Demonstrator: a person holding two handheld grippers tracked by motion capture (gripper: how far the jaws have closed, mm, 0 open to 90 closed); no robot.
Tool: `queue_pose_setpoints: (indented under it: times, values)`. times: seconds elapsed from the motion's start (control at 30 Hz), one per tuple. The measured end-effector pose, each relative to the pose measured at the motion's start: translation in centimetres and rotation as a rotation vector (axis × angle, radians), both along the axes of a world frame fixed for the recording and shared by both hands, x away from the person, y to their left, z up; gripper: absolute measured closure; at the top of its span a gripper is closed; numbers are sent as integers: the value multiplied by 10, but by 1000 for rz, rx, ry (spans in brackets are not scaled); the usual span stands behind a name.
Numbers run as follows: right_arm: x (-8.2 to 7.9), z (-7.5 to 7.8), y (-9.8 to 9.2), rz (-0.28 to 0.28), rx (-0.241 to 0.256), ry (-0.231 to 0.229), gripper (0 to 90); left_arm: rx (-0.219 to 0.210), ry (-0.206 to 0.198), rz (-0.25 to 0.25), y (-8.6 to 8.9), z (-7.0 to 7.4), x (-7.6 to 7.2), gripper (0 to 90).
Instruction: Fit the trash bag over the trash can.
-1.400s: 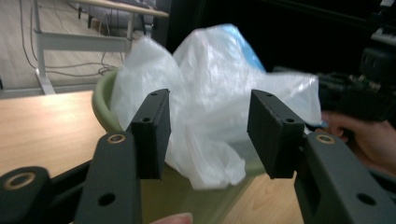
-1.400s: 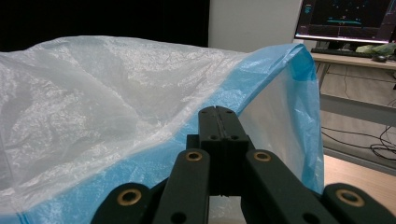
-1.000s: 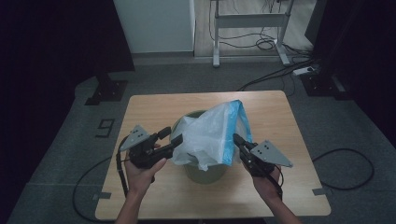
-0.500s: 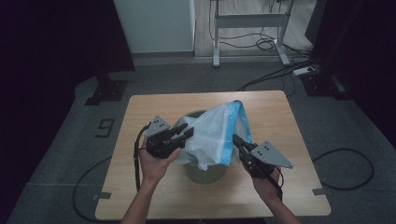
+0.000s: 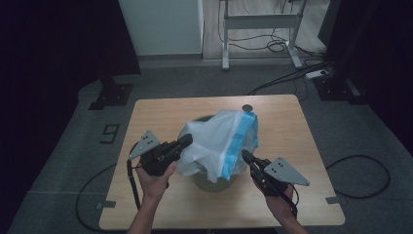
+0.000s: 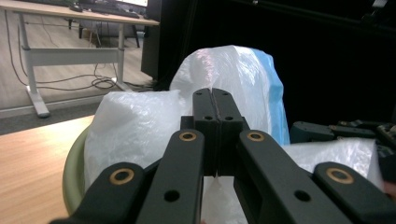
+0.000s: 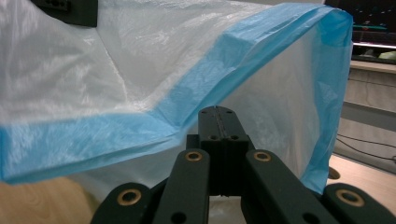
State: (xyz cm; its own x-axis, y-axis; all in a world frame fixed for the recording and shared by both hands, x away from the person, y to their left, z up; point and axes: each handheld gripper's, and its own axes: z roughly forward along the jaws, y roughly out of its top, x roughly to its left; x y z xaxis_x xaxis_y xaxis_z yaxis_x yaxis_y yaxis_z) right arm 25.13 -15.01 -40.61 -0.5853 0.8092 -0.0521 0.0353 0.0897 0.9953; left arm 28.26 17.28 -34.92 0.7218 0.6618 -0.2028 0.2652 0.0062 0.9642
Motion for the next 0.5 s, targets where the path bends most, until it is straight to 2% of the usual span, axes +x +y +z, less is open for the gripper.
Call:
queue_pose_setpoints:
  times: [0.07,0.13,0.17,0.37,0.5]
  values:
    - [-2,0,-1,-2,4,-2,868,-4,0,1,2,-2,-2,900]
    - [-1,2,-3,-7,27,0,777,-6,-3,4,4,-4,-3,900]
    - [0,4,-4,-16,33,0,761,-9,-2,5,4,-5,-3,900]
    - [10,11,-3,-11,50,6,678,-20,7,9,8,-8,-1,899]
    - [19,10,2,-4,74,41,654,-22,9,8,9,-9,0,898]
